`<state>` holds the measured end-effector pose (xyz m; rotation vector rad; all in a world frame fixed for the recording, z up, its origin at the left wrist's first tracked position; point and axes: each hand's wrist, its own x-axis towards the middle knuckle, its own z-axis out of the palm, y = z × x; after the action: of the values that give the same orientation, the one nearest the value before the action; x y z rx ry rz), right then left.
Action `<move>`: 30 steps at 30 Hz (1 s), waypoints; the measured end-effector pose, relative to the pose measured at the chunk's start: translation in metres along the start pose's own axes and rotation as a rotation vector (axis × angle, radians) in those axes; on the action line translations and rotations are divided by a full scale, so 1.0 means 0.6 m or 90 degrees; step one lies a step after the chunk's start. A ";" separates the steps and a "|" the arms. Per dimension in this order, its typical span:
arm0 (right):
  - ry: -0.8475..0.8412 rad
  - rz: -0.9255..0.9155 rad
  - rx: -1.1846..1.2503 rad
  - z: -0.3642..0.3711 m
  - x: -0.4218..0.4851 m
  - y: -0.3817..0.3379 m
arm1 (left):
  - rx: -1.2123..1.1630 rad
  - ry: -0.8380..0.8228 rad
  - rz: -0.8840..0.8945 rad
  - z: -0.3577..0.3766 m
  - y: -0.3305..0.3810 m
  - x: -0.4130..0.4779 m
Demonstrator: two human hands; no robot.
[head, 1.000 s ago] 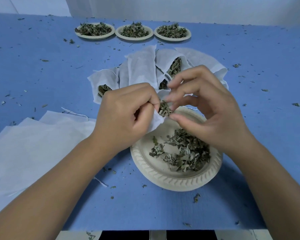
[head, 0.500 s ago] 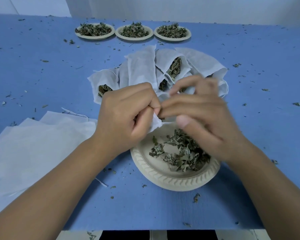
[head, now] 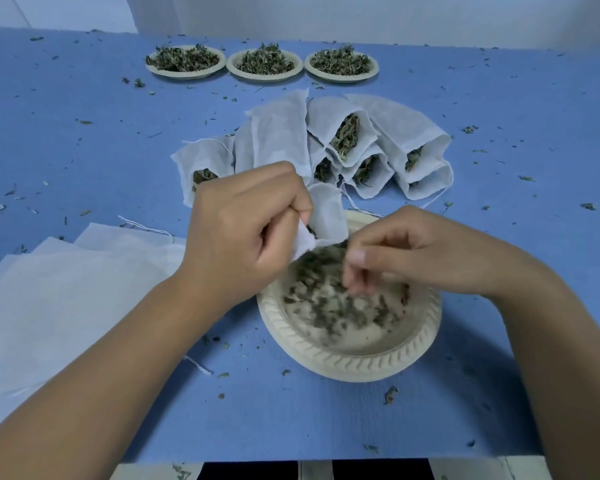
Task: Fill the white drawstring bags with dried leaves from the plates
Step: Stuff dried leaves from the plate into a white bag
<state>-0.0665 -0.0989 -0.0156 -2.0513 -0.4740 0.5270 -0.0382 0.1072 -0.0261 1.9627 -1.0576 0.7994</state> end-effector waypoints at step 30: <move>0.265 -0.246 0.027 -0.012 0.001 0.002 | 0.003 0.034 -0.030 -0.001 -0.006 0.001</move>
<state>-0.0619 -0.1041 -0.0131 -1.8967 -0.5793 -0.1202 -0.0348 0.1085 -0.0264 1.9515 -0.9750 0.8246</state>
